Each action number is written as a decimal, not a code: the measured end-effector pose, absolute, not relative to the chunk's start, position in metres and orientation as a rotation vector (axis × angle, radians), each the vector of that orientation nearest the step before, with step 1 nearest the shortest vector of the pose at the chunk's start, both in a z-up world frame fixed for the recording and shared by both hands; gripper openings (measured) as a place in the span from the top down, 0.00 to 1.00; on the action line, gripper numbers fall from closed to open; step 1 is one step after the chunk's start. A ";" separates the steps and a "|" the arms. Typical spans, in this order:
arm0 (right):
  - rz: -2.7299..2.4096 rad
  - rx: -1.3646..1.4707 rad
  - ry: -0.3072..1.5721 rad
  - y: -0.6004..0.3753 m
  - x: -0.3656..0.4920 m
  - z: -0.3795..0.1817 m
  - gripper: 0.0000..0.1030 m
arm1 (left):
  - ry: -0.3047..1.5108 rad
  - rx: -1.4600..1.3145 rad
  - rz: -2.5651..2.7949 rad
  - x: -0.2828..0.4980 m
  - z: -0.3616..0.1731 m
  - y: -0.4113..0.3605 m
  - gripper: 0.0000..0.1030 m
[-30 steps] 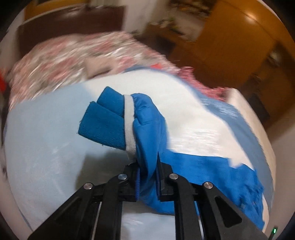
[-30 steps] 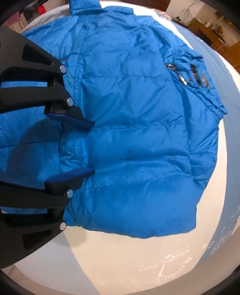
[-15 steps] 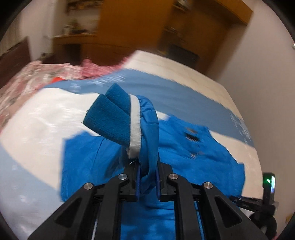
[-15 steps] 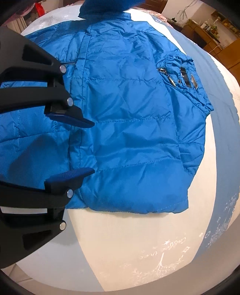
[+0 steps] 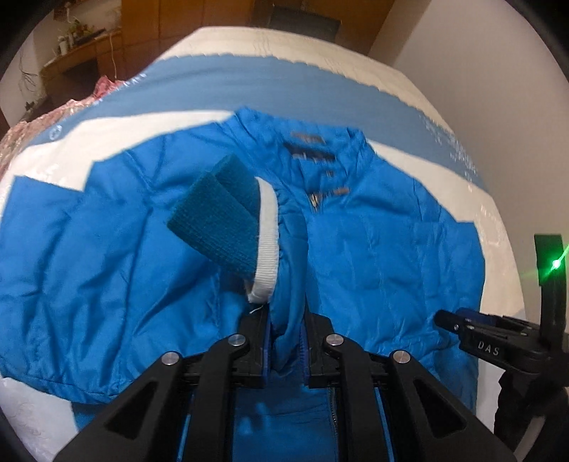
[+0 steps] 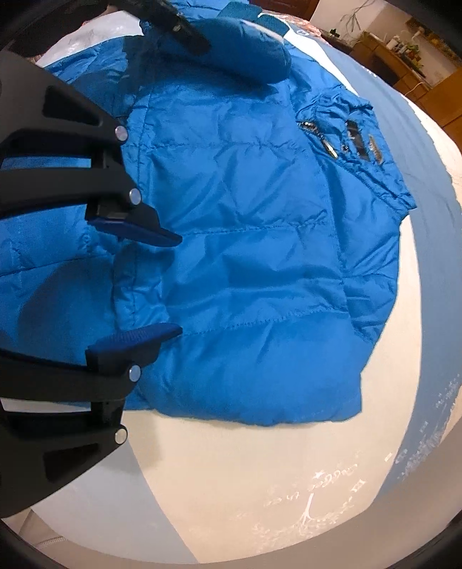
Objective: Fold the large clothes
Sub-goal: 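Fold the held sleeve across the jacket body with the left tool, release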
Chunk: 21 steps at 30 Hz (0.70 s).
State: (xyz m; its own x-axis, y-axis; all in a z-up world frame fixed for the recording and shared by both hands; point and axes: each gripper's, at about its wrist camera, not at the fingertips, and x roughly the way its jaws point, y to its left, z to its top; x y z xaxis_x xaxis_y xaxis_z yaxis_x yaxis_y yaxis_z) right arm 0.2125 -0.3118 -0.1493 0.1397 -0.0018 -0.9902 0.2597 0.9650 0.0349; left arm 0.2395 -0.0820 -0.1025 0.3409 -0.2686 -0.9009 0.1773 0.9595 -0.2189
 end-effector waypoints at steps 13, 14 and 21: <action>-0.115 0.221 1.411 -0.303 0.221 -0.147 0.54 | 1.197 -0.275 -0.471 0.226 -0.091 -0.046 0.66; -0.091 0.220 1.399 -0.299 0.224 -0.141 0.53 | 1.167 -0.264 -0.470 0.222 -0.078 -0.037 0.61; 0.148 0.226 1.337 -0.238 0.242 -0.107 0.32 | 1.088 -0.143 -0.272 0.230 -0.046 0.012 0.54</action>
